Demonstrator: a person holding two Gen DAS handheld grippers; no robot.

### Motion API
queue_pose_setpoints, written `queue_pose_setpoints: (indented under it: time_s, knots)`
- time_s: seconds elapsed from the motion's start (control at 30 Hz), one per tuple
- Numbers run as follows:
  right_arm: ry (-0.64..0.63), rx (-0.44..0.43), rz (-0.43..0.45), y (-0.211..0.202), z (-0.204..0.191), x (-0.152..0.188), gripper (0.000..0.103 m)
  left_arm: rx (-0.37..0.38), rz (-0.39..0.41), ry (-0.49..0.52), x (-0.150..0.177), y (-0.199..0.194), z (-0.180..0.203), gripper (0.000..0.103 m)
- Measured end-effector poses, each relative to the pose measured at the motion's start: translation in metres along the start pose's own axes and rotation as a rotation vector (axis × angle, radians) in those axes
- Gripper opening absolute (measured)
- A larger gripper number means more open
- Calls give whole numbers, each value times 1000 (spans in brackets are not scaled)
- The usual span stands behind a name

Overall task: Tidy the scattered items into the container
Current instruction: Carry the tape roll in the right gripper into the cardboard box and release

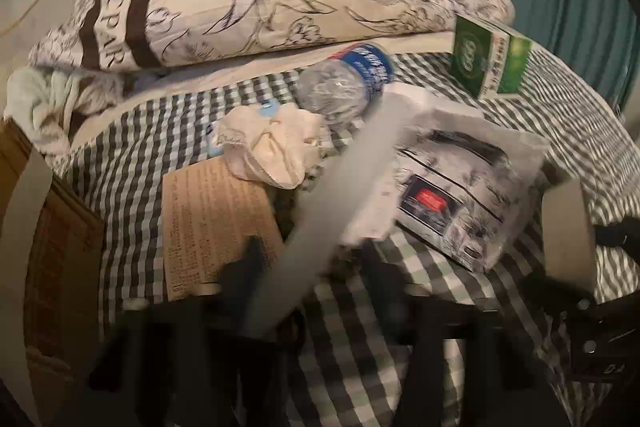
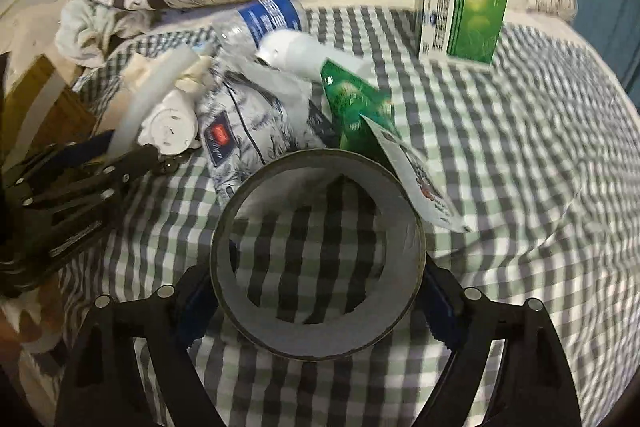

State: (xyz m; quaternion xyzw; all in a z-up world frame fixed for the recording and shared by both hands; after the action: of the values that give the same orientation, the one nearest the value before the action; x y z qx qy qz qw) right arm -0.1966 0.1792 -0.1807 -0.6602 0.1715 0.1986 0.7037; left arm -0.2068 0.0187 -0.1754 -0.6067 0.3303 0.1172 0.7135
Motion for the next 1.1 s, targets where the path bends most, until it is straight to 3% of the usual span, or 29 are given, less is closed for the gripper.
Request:
queue_pose_setpoints:
  time_s: [0.03,0.13,0.63,0.87,1.1]
  knots:
    - [-11,5,12,-4,0,0,85,9,-5,0,0,-2,2,23]
    - [-21,9,48,-18,0,-3,85,62,-23,-41,3,-9,3,19]
    - [21,-88,141,-79,5,-10,85,86,47,-104,-9,-96,15,15]
    - [-18,-149,255,-134,-19,-42,85,11,92,-84,-38,-152,-3,15]
    - [-113,-272,377,-191,-86,-77,85,-100,148,-160,-39,-214,-59,15]
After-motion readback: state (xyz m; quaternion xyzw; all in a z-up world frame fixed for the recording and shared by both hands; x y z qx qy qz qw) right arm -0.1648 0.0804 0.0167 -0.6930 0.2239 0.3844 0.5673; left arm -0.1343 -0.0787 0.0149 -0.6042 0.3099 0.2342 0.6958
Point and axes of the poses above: each gripper's, at about its wrist camera, not at the fingertips, and y roughly the way its jaws point, z to its right, x to its underside, the point moved 5 cm from there along y, roughly the way its jaws point, and after that the axes turned 9 degrees about x, right-handed, at the moved point
